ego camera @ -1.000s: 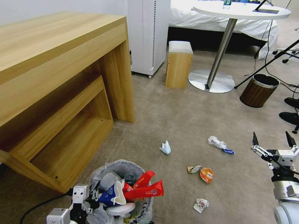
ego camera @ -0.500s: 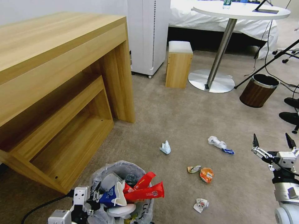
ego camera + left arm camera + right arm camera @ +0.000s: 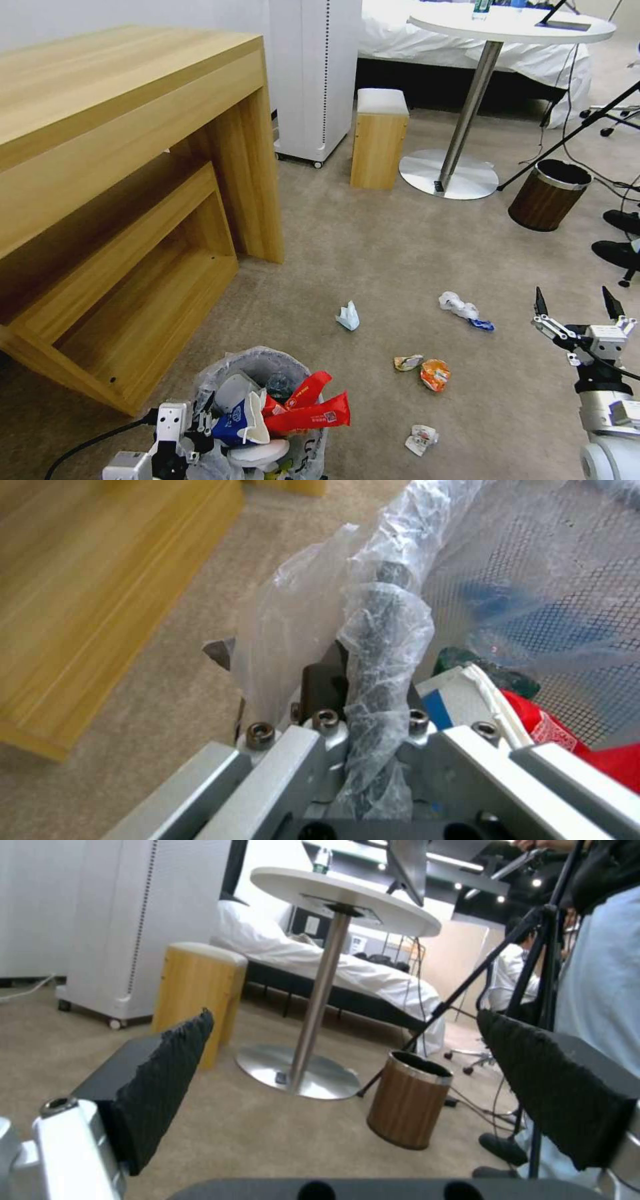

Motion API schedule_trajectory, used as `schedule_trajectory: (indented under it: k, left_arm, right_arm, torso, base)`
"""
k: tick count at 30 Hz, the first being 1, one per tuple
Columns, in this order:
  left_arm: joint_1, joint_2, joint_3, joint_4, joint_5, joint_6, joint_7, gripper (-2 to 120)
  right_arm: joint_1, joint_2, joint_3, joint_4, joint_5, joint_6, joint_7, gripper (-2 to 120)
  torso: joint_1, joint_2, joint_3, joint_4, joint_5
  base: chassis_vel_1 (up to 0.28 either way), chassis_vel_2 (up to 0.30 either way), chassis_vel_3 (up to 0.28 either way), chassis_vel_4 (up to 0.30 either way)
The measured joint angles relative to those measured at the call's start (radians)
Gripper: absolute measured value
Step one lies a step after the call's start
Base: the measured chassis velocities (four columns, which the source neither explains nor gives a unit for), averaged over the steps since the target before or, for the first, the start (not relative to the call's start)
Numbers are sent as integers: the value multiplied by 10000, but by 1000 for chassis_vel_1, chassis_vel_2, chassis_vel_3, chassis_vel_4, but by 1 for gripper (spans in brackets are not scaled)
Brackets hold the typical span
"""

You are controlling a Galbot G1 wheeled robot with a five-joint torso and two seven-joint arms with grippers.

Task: Pick up the trash bin and place the garbage on the floor into it.

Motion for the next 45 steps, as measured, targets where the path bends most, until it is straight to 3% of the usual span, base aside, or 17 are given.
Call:
schedule_trajectory:
  k: [19,30,32,37,40,45]
  left_arm:
    - [-3,-79,-56,53,90,-18,74,0]
    - [-89,-84,-132,53,83,28,134,0]
    - [-120,-119,-164,51,29,120,89,0]
    - [-130,-173,-228,45,-23,138,70,0]
    - [-133,-189,-273,17,-68,137,53,0]
    - [-127,-230,-372,3,-107,118,27,0]
  right_arm:
    - [46,-149,-305,-41,110,65,-40,100]
    - [-22,-700,-839,305,-42,-317,1314,100]
    - [-20,-924,-1247,458,246,-427,1975,100]
    - [305,-995,-1427,518,247,-276,1729,100]
    - [366,-1176,-1500,621,35,-289,1584,100]
    - [-92,-2280,-1675,835,62,-1082,1575,100]
  torso:
    - [0,0,-1,2,-3]
    - [0,0,0,2,-4]
    - [0,0,0,1,-4]
    - [0,-1,0,1,-3]
    - [0,-1,0,1,-4]
    - [0,0,0,0,-3]
  base:
    - [-10,-8,8,6]
    - [0,0,0,0]
    - [0,0,0,0]
    - [0,0,0,0]
    - [0,0,0,0]
    - [0,0,0,0]
